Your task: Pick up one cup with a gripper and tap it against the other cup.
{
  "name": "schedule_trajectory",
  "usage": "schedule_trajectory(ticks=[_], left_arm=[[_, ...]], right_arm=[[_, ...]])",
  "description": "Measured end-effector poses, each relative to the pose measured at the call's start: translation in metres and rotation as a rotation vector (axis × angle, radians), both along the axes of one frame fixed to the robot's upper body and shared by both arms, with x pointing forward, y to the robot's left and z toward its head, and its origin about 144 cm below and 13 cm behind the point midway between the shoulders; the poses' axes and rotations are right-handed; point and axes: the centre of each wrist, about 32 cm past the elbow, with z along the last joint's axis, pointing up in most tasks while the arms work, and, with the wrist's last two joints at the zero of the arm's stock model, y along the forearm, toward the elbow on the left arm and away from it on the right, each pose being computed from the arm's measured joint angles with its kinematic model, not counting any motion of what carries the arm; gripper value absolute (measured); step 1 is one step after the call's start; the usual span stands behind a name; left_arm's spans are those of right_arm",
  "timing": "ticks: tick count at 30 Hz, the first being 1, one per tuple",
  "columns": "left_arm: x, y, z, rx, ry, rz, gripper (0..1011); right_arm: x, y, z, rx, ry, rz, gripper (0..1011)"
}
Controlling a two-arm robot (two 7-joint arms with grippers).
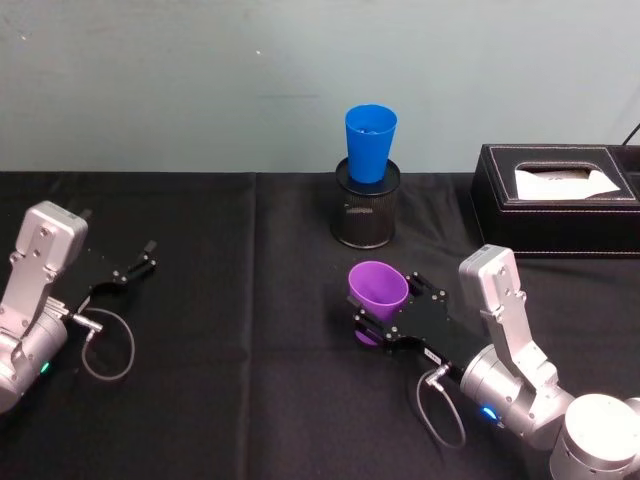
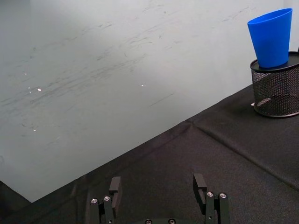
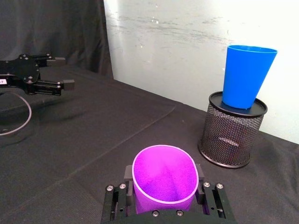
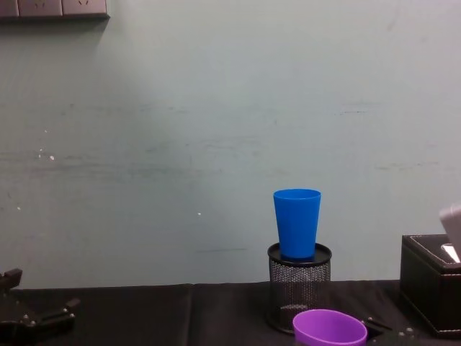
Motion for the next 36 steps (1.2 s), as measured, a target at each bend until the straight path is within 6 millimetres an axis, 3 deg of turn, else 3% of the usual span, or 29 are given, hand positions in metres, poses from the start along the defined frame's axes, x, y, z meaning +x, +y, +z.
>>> schedule_trajectory(ticks=[4,13,20,28,32,36], left_arm=[[0.0,0.0,0.0,0.0,0.0,0.0,1000],[0.0,0.0,0.0,0.0,0.0,0.0,1000],[0.0,0.0,0.0,0.0,0.0,0.0,1000],[0.0,0.0,0.0,0.0,0.0,0.0,1000],[0.0,0.0,0.0,0.0,0.0,0.0,1000],[0.0,0.0,0.0,0.0,0.0,0.0,1000]], right_arm=[[0.0,0.0,0.0,-0.001,-0.001,0.001,741],[0.0,0.0,0.001,-0.003,-0.003,0.002,990],[-0.001,0.001,0.003,-0.006,-0.006,0.004,1004],[0.005,0.009,0.044,-0.011,-0.097,0.007,1004],[0.003,0.008,0.063,-0.009,-0.098,-0.106,1004],[-0.001,0.003,0.065,0.002,-0.065,-0.247,1004]])
